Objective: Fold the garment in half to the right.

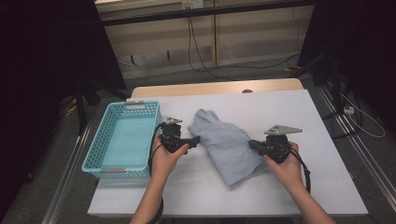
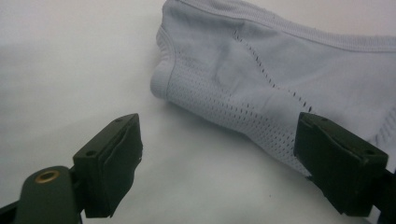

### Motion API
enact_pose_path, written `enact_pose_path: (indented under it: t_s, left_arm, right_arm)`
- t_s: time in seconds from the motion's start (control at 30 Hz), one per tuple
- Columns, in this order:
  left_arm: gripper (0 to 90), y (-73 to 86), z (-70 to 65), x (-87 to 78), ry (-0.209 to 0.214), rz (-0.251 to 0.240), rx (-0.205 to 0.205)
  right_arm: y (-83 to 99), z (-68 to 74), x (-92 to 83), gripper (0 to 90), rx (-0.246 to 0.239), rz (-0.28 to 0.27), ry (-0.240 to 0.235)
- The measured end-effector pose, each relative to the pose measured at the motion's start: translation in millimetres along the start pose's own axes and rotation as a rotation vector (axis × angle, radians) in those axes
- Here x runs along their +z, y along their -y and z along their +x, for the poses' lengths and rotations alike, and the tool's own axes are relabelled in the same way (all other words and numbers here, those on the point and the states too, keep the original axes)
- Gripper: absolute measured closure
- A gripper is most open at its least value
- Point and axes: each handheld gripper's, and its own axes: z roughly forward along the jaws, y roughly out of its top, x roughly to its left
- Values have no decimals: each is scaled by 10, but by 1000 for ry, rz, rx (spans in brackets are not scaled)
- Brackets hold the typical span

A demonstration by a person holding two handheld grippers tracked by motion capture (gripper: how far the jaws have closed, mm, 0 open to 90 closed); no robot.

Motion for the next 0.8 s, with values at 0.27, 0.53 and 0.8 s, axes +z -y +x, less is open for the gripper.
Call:
enact_pose_path:
  t_s: [0.27, 0.53, 0.8]
  left_arm:
    - [157, 14, -47, -1, 10, 5, 8]
    - [152, 35, -96, 16, 35, 23, 11]
    - [149, 59, -118, 26, 44, 35, 7]
  right_arm:
    - [12, -75, 26, 883, -23, 11, 57]
    - [108, -160, 162, 875, -29, 87, 82]
    - [175, -136, 242, 849, -82, 111, 95]
